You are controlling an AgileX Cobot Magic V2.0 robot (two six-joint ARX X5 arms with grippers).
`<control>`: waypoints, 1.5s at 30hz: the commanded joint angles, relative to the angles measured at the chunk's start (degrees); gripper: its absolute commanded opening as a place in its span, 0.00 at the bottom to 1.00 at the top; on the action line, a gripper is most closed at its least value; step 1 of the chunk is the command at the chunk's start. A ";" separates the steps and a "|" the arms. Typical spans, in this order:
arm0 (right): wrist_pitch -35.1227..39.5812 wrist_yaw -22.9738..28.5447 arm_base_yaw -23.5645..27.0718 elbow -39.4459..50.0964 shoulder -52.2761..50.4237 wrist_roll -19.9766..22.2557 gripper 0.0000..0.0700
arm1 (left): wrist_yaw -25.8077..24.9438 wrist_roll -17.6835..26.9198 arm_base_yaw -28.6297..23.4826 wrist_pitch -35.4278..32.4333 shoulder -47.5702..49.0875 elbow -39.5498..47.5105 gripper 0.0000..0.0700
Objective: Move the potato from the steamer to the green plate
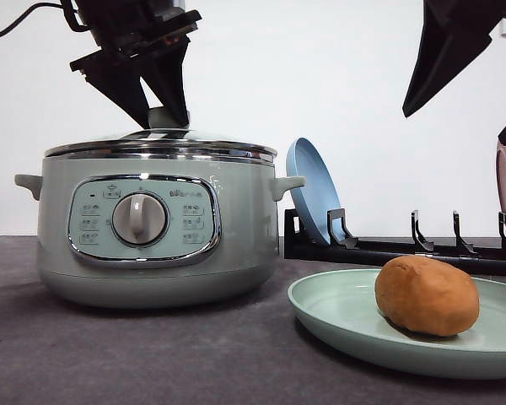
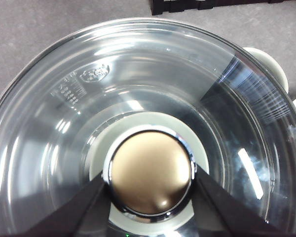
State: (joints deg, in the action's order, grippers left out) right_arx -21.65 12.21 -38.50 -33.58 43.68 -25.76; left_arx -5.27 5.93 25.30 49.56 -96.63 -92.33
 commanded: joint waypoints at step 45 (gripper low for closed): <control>-0.04 -4.43 -0.31 -0.66 0.31 0.94 0.90 | 3.72 -1.05 2.21 0.85 6.97 -1.14 0.79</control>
State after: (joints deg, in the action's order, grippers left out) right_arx -21.86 8.09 -38.50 -33.58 43.68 -25.34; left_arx -1.54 5.19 27.14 50.53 -89.70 -92.40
